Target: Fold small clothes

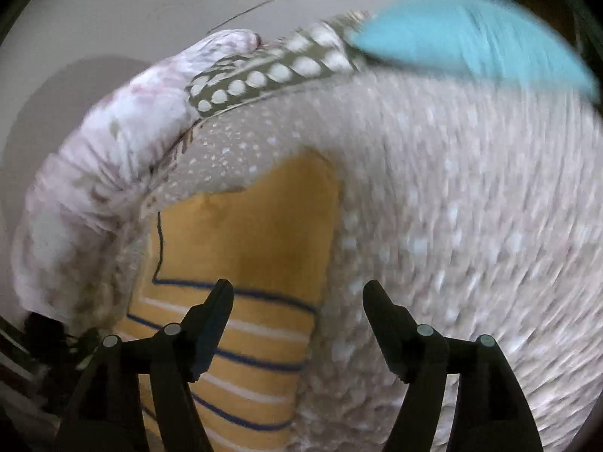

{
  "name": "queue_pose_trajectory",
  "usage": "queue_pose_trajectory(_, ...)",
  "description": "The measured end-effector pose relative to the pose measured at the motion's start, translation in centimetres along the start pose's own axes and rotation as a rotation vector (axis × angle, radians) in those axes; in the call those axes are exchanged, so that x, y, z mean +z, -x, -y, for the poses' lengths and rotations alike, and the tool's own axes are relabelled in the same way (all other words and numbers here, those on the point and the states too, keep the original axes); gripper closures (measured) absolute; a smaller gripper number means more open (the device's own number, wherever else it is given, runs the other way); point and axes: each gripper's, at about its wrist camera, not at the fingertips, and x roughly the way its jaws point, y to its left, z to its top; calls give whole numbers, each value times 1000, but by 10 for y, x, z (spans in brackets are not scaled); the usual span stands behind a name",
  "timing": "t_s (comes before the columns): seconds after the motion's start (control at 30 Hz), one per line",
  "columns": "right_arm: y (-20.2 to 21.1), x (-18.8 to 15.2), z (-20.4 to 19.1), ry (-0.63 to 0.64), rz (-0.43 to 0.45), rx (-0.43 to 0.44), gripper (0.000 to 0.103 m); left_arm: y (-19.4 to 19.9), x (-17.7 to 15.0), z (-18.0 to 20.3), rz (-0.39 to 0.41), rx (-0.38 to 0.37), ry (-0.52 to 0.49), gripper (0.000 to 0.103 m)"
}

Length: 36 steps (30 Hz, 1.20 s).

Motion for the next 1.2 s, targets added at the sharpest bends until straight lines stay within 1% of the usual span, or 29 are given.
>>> queue_pose_trajectory(0.07, -12, -9, 20, -111, -19, 142, 27, -13, 2, 2, -21, 16, 2, 27)
queue_pose_trajectory(0.13, -28, -16, 24, -164, -38, 256, 29, -22, 1, 5, -38, 48, -28, 27)
queue_pose_trajectory(0.17, -37, -18, 22, -179, -51, 303, 33, -26, 0, 10, -50, 62, -62, 28)
queue_pose_trajectory(0.2, -49, -20, 19, -194, -72, 353, 34, -28, -2, 14, -68, 65, -88, 28)
queue_pose_trajectory(0.23, -56, -22, 16, -201, -72, 360, 35, -32, -4, 19, -88, 68, -114, 31)
queue_pose_trajectory(0.27, -61, -23, 13, -203, -62, 356, 41, -39, -7, 26, -114, 66, -150, 41)
queue_pose_trajectory(0.3, -64, -22, 10, -202, -57, 356, 47, -44, -10, 33, -119, 96, -186, 47)
queue_pose_trajectory(0.33, -65, -20, 8, -210, -59, 360, 58, -48, -12, 39, -111, 125, -219, 50)
queue_pose_trajectory(0.37, -63, -16, 9, -220, -62, 372, 64, -51, -13, 42, -108, 132, -233, 53)
queue_pose_trajectory(0.43, -50, -8, 6, -185, -42, 362, 67, -57, -14, 50, -105, 100, -243, 56)
queue_pose_trajectory(0.47, -41, -4, 2, -150, -20, 344, 68, -62, -16, 55, -106, 78, -254, 57)
queue_pose_trajectory(0.5, -30, 2, 1, -124, 9, 329, 68, -67, -17, 59, -108, 74, -264, 58)
queue_pose_trajectory(0.57, -15, 9, 6, -107, 48, 294, 67, -74, -21, 63, -116, 96, -281, 58)
queue_pose_trajectory(0.6, -10, 11, 7, -92, 62, 250, 66, -77, -23, 63, -127, 111, -280, 57)
queue_pose_trajectory(0.67, -15, 13, 8, -69, 42, 129, 57, -78, -23, 63, -142, 148, -281, 53)
queue_pose_trajectory(0.73, -19, 11, 9, -65, 21, 57, 56, -71, -23, 66, -142, 166, -300, 52)
queue_pose_trajectory(0.77, -13, 9, 9, -71, 37, 51, 56, -65, -23, 69, -133, 184, -321, 52)
queue_pose_trajectory(0.8, -3, 8, 8, -75, 71, 43, 56, -58, -23, 71, -116, 206, -346, 52)
queue_pose_trajectory(0.87, 22, 5, -3, -42, 150, -7, 56, -45, -21, 71, -89, 236, -376, 50)
queue_pose_trajectory(0.93, 40, 3, -19, 28, 190, -43, 56, -36, -19, 66, -76, 246, -364, 49)
queue_pose_trajectory(1.0, 54, 2, -38, 104, 211, -57, 56, -24, -15, 61, -51, 265, -347, 49)
queue_pose_trajectory(1.03, 57, -2, -50, 146, 204, -50, 56, -19, -15, 58, -44, 268, -342, 49)
queue_pose_trajectory(1.07, 56, -5, -64, 185, 180, -34, 56, -12, -13, 55, -24, 287, -332, 49)
queue_pose_trajectory(1.1, 50, -10, -82, 233, 130, 3, 58, -4, -11, 51, 5, 322, -325, 49)
queue_pose_trajectory(1.13, 45, -16, -93, 259, 99, 23, 63, 2, -10, 48, 27, 351, -324, 49)
queue_pose_trajectory(1.17, 38, -21, -105, 288, 69, 36, 72, 7, -7, 45, 50, 384, -324, 49)
queue_pose_trajectory(1.2, 26, -28, -122, 326, 31, 46, 76, 14, -6, 42, 68, 408, -322, 49)
